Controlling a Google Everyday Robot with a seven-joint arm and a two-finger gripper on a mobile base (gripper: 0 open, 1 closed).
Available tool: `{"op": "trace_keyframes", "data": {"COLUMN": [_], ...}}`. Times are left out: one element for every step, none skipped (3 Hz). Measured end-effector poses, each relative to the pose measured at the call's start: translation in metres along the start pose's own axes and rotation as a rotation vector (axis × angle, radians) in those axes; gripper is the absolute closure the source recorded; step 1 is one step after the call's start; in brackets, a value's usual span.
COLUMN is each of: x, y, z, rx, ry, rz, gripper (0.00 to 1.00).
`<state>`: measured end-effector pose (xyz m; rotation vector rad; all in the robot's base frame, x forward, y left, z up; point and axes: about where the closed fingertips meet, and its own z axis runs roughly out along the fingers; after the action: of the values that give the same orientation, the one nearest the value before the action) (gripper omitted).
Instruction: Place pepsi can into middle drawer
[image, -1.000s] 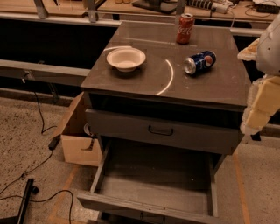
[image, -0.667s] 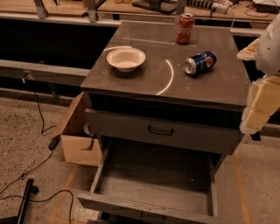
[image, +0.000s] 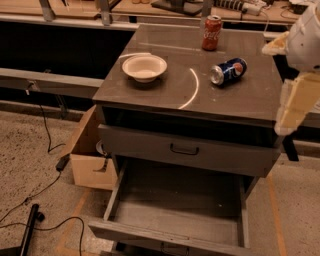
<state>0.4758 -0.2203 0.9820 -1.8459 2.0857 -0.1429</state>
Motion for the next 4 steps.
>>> {"op": "trace_keyframes", "data": {"x": [-0.009,-0.019,-0.017,0.010], "y": [-0.061,-0.076,-0.072,-0.100], "z": [-0.005,-0.020,-0.016,-0.014], "rx": [0.061,0.114,0.104,0.164], "ry": [0.052,0.043,0.043,0.053], "rz": [-0.156,-0.185,-0.174,-0.156], "gripper": [0.00,0.00,0.00,0.00]}}
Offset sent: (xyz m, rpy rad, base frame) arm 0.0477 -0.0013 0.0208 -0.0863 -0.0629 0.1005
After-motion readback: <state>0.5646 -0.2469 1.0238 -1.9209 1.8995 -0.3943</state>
